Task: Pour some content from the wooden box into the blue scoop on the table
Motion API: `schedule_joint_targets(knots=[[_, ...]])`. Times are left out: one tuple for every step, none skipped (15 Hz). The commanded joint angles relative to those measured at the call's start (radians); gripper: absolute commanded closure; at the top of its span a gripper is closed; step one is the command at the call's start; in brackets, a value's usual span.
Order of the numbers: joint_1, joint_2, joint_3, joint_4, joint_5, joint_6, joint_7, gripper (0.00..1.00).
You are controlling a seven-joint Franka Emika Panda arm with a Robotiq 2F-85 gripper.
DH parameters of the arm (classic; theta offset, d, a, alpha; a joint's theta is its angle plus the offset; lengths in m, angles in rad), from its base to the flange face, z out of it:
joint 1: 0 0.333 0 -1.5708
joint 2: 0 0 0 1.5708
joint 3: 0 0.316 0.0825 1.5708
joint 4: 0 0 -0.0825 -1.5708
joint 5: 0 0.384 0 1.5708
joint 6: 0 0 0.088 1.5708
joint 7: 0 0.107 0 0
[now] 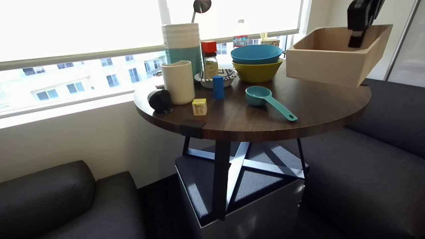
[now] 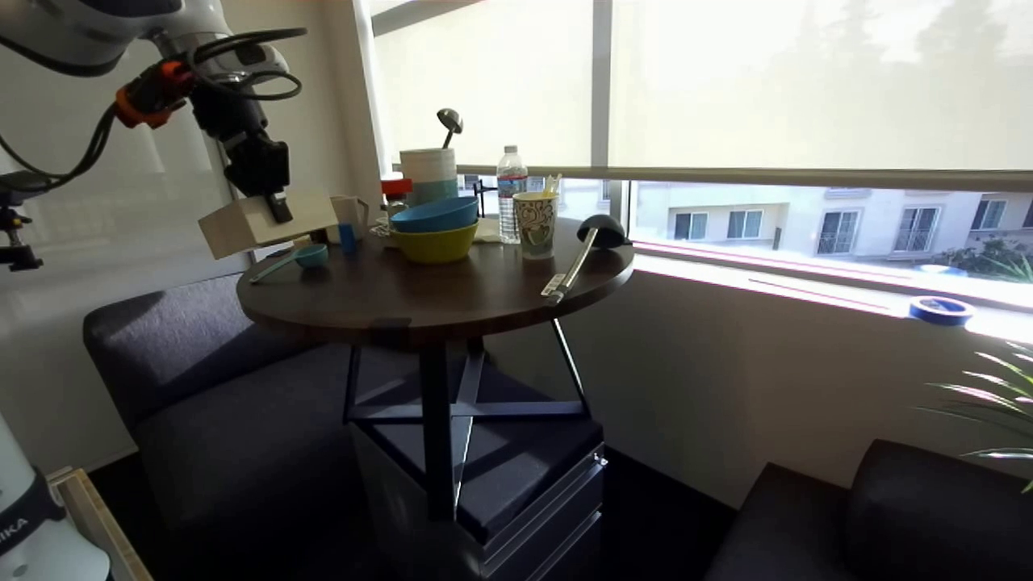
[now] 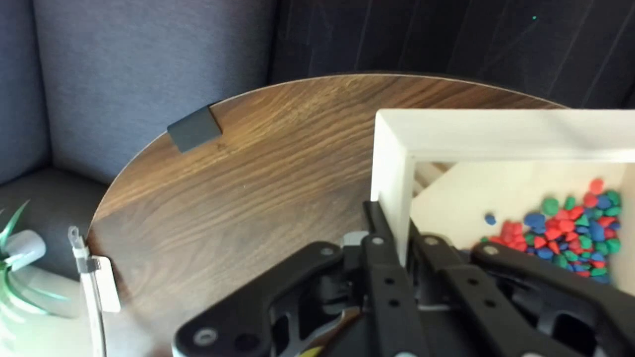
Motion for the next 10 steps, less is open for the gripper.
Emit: schedule_joint_targets(knots=[[0.041, 0.018, 0.054, 0.061, -0.095, -0.015, 0.005, 0.99], [0.048, 0.025, 0.067, 0.069, -0.120, -0.015, 0.004, 0.99], [0.055, 0.035, 0.081, 0.082, -0.145, -0.020, 0.004, 0.99], [0.058, 0.052, 0.097, 0.100, -0.175, -0.026, 0.001, 0.99], [0.062, 0.062, 0.106, 0.107, -0.202, -0.026, 0.000, 0.99], [0.063, 0.084, 0.117, 0.125, -0.230, -0.031, 0.001, 0.99], [0.065, 0.098, 0.126, 0.136, -0.254, -0.034, 0.002, 0.99], [0.066, 0.119, 0.140, 0.153, -0.279, -0.051, 0.002, 0.99], [0.071, 0.138, 0.151, 0.167, -0.309, -0.058, -0.001, 0.99], [0.076, 0.161, 0.161, 0.184, -0.335, -0.067, -0.003, 0.99]])
